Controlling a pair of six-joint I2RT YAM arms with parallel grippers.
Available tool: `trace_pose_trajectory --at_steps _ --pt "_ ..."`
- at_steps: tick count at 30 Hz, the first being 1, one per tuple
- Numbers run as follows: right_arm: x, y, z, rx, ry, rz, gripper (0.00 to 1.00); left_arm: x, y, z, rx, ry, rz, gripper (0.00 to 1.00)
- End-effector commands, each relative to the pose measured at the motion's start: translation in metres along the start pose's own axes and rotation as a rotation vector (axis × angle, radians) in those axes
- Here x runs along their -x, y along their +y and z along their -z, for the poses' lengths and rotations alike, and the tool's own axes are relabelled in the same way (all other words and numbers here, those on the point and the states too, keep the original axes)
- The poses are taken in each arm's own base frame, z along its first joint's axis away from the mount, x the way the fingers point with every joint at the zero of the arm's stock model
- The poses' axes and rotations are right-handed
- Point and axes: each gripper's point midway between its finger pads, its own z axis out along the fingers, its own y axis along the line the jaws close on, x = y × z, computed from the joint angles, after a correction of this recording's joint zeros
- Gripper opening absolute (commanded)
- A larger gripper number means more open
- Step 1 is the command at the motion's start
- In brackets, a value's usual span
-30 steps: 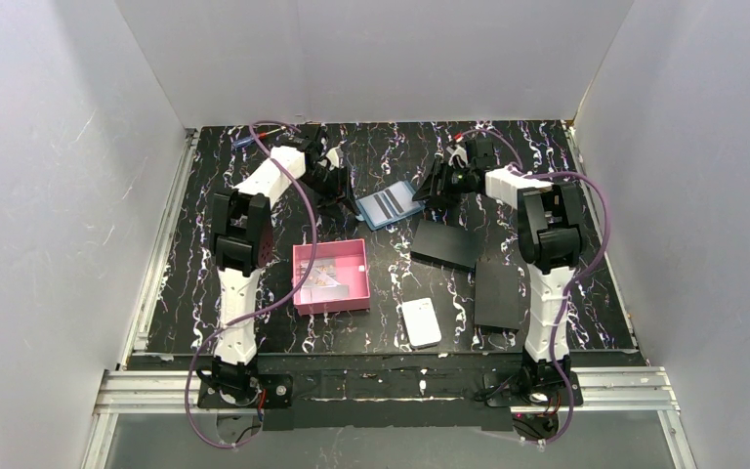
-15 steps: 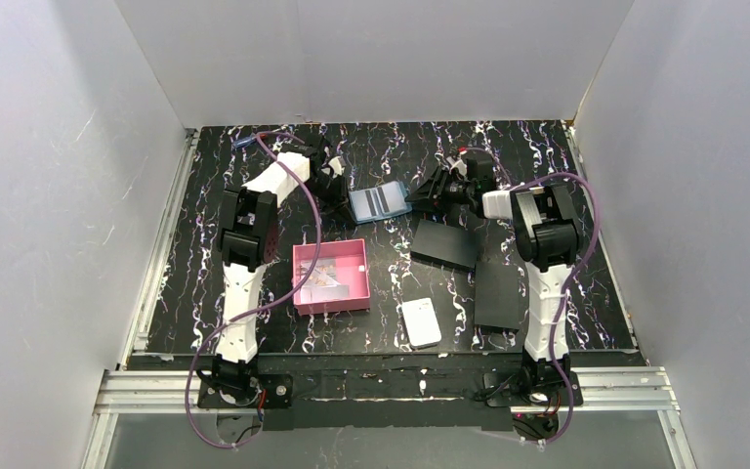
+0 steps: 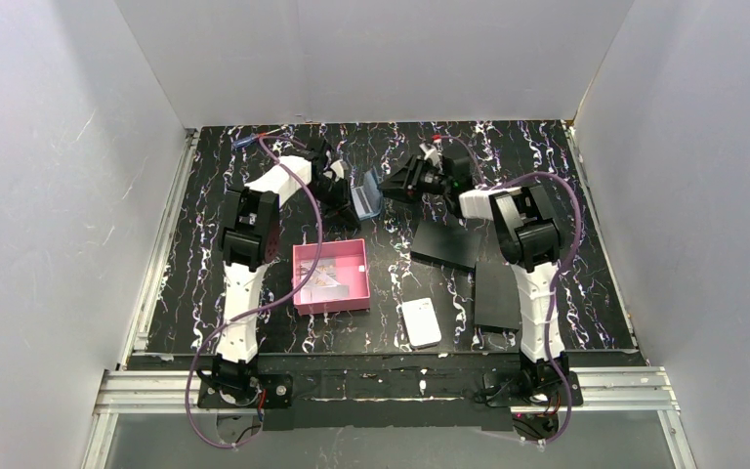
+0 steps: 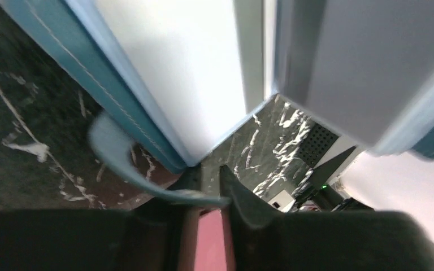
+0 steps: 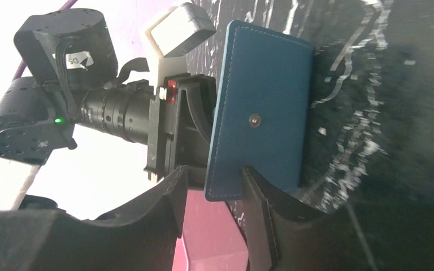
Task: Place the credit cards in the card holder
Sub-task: Close the card holder at the center of the board.
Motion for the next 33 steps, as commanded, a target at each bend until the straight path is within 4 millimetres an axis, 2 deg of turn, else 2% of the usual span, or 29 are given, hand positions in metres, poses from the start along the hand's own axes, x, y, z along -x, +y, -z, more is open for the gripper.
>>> trace_pose_trajectory --at_steps 1,4,9,12,15,18,21,24,28,30,33 --pt "-0.009 0.018 -0.029 -0.006 0.037 0.105 0.48 -0.011 -0.013 0.041 -0.002 -0.071 -0.042 0.28" --pt "-0.017 0.017 -0.043 -0.032 0.057 0.137 0.48 -0.023 -0.007 0.065 -0.04 -0.1 -0.015 0.38" --pt "-0.028 0.001 -0.061 -0.106 0.089 0.176 0.49 -0.04 0.006 0.106 -0.107 -0.141 0.028 0.4" --pt "-0.035 -0.004 -0.072 -0.116 0.115 0.176 0.49 -0.038 0.011 0.126 -0.124 -0.186 0.036 0.4" --pt "-0.042 -0.019 -0.08 -0.152 0.142 0.168 0.48 -0.022 0.008 0.134 -0.144 -0.215 0.046 0.4" --pt "-0.046 -0.035 -0.079 -0.195 0.151 0.168 0.45 0.001 -0.005 0.129 -0.216 -0.228 0.074 0.38" --pt "-0.05 -0.057 -0.078 -0.265 0.179 0.17 0.36 0.024 -0.009 0.12 -0.249 -0.256 0.096 0.38" --pt "-0.053 -0.067 -0.072 -0.314 0.186 0.183 0.26 0.038 0.0 0.102 -0.237 -0.237 0.121 0.32" --pt "-0.049 -0.075 -0.063 -0.396 0.185 0.222 0.18 0.044 0.019 0.082 -0.183 -0.223 0.164 0.22" --pt "-0.051 -0.078 -0.062 -0.41 0.21 0.233 0.13 0.045 0.033 0.076 -0.119 -0.243 0.178 0.2" --pt "-0.053 -0.081 -0.063 -0.406 0.241 0.256 0.12 0.048 0.045 0.071 -0.074 -0.287 0.195 0.16"
